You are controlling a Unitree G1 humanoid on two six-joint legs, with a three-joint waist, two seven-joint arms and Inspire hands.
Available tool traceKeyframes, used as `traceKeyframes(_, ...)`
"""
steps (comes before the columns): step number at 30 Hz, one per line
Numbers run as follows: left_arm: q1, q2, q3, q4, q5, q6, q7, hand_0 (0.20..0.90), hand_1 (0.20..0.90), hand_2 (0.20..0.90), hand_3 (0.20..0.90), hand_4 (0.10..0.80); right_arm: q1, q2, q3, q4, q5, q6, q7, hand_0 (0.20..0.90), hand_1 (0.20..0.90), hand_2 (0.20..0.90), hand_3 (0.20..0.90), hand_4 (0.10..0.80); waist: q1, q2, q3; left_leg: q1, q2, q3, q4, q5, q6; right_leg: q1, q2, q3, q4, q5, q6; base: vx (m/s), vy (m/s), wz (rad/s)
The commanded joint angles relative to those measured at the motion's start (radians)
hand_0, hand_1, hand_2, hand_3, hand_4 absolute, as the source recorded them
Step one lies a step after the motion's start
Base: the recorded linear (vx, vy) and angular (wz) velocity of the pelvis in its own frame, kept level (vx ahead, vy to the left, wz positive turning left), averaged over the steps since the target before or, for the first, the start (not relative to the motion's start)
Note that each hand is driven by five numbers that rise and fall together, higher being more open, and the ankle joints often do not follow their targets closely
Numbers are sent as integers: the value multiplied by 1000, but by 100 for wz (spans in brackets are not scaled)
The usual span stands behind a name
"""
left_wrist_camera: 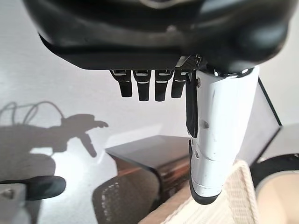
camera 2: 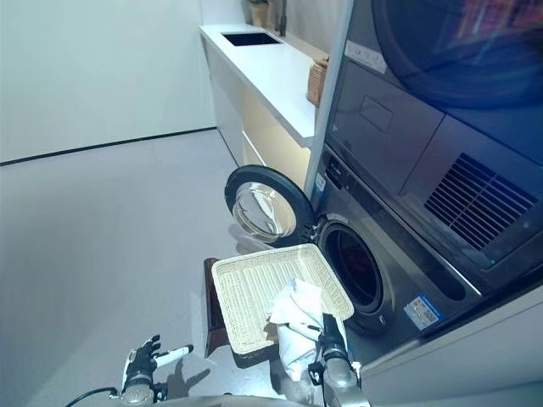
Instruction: Pick up the clothes and place them into the washing machine
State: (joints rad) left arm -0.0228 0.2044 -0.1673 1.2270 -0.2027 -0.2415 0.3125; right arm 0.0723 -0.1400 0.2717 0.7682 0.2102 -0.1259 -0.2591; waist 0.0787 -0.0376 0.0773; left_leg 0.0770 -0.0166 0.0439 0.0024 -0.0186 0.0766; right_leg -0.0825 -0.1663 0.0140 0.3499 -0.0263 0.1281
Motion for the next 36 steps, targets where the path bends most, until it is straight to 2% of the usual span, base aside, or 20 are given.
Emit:
traceKeyframes(1, -4, 72, 18, 4, 37, -38, 0, 900, 900, 900, 900, 800, -44, -7, -36, -156, 35, -86, 6, 200, 200, 200, 200, 300, -12, 9, -13, -73, -16, -62, 47, 29, -13, -47, 22, -20, 229, 123, -17, 138, 97, 2)
traceKeyframes(2, -4, 72, 18, 4, 37, -38, 0, 900, 900, 900, 900, 800, -44, -7, -36, -156, 35, -86, 6, 200, 200, 200, 200, 300, -14, 7, -12, -72, -18, -64, 48, 27, -13, -47, 20, -21, 233, 119, -17, 305, 60, -3)
traceKeyframes(3, 0, 79, 22, 29, 55, -31, -8, 900, 900, 900, 900, 800, -38, -9, -55, -146, 43, -88, 9, 200, 200, 200, 200, 300, -29, 3, -15, -34, -31, -80, 39, 2, -20, -82, 25, -85, 123, 87, -32, 328, 16, -11)
traceKeyframes(4, 1, 82, 27, 33, 53, -32, -10, 900, 900, 900, 900, 800, -35, -13, -59, -150, 44, -87, 10, 200, 200, 200, 200, 300, -38, 0, -13, -16, -35, -87, 30, -7, -25, -85, 14, -110, 60, 93, -28, 443, -14, -13)
traceKeyframes(6, 5, 82, 30, 39, 56, -36, -10, 900, 900, 900, 900, 800, -33, -15, -70, -142, 39, -84, 12, 200, 200, 200, 200, 300, -56, -16, -13, 37, -54, -100, 6, -40, -42, -108, 0, -180, -191, 144, -15, 383, -94, -5)
traceKeyframes(8, 0, 85, 31, 46, 52, -43, -5, 900, 900, 900, 900, 800, -36, -11, -73, -129, 35, -79, 12, 200, 200, 200, 200, 300, -72, -22, -8, 69, -56, -114, -12, -50, -53, -132, 0, -181, -302, 197, 3, 347, -92, 1)
traceKeyframes(10, -4, 84, 28, 44, 49, -45, -4, 900, 900, 900, 900, 800, -37, -13, -72, -133, 30, -78, 12, 200, 200, 200, 200, 300, -81, -16, -4, 86, -48, -126, -18, -60, -60, -133, 10, -164, -346, 216, 9, 284, -83, 48)
traceKeyframes(13, -10, 71, 14, 19, 43, -58, 6, 900, 900, 900, 900, 800, -17, -20, -69, -157, 28, -76, 22, 200, 200, 200, 200, 300, -97, -33, -26, 110, -41, -158, -11, -93, -75, -103, 40, -75, -388, 241, 3, 304, -138, 50)
traceKeyframes(18, -12, 49, -3, 3, 33, -60, 7, 900, 900, 900, 900, 800, -20, -39, -53, -193, 36, -86, 34, 200, 200, 200, 200, 300, -106, -18, -54, 101, -4, -188, 52, -70, -102, -70, 82, -52, -378, 214, -24, 222, -174, 63)
traceKeyframes(19, -19, 44, -11, -2, 30, -66, 3, 900, 900, 900, 900, 800, -24, -47, -46, -191, 39, -89, 39, 200, 200, 200, 200, 300, -105, -19, -52, 52, -2, -193, 182, -20, -126, -38, 96, -40, -386, 196, -43, 130, -160, 33)
traceKeyframes(21, -28, 40, -21, -29, 13, -73, -3, 900, 900, 900, 900, 800, -29, -55, -30, -199, 49, -94, 42, 200, 200, 200, 200, 300, -94, -38, -35, -59, -12, -189, 422, 77, -146, 14, 95, -36, -397, 176, -70, 115, -199, 15)
traceKeyframes(22, -28, 40, -21, -29, 13, -73, -3, 900, 900, 900, 900, 800, -29, -55, -30, -199, 49, -94, 42, 200, 200, 200, 200, 300, -95, -36, -35, -64, -11, -191, 432, 73, -146, 14, 96, -38, -398, 177, -70, 97, -254, 2)
traceKeyframes(23, -26, 35, -29, -75, 5, -79, -16, 900, 900, 900, 900, 800, -39, -64, -10, -205, 45, -91, 45, 200, 200, 200, 200, 300, -65, -60, -9, -158, -56, -200, 633, 118, -133, 50, 93, -24, -401, 162, -94, 96, -218, -8)
traceKeyframes(25, -21, 27, -26, -76, -4, -80, -20, 900, 900, 900, 900, 800, -60, -67, 2, -188, 37, -91, 41, 200, 200, 200, 200, 300, -38, -71, -2, -220, -71, -201, 737, 123, -113, 77, 94, -6, -405, 154, -108, 139, -189, -32)
traceKeyframes(28, -13, 26, -22, -62, 0, -78, -16, 900, 900, 900, 900, 800, -111, -59, 28, -165, 35, -91, 35, 200, 200, 200, 200, 300, 0, -78, 1, -304, -23, -179, 634, 114, -93, 103, 96, 24, -405, 135, -105, 160, -42, -34)
traceKeyframes(30, -10, 29, -20, -41, 1, -74, -4, 900, 900, 900, 900, 800, -143, -48, 49, -149, 35, -95, 29, 200, 200, 200, 200, 300, 12, -60, -7, -305, 40, -169, 401, 133, -103, 113, 115, 35, -413, 115, -88, 201, 68, -32)
traceKeyframes(31, -11, 28, -21, -31, 5, -70, 1, 900, 900, 900, 900, 800, -148, -47, 57, -149, 32, -97, 26, 200, 200, 200, 200, 300, 19, -44, -9, -286, 59, -166, 262, 142, -113, 128, 127, 41, -423, 100, -79, 231, 112, -18)
traceKeyframes(33, -19, 21, -26, -11, 6, -54, 10, 900, 900, 900, 900, 800, -149, -49, 68, -145, 28, -94, 20, 200, 200, 200, 200, 300, 21, -14, -13, -251, 78, -139, 68, 179, -134, 161, 135, 38, -435, 76, -66, 180, 112, -4)
traceKeyframes(34, -21, 17, -33, -6, 10, -48, 10, 900, 900, 900, 900, 800, -149, -48, 70, -149, 25, -90, 16, 200, 200, 200, 200, 300, 13, -1, -19, -236, 89, -100, 30, 197, -144, 170, 135, 23, -436, 63, -64, 121, 117, -5)
traceKeyframes(36, -18, 16, -33, -1, 20, -44, 13, 900, 900, 900, 900, 800, -149, -40, 74, -160, 22, -89, 15, 200, 200, 200, 200, 300, 10, 10, -34, -199, 89, -102, 6, 183, -145, 179, 132, 16, -428, 46, -60, 127, 117, -13)
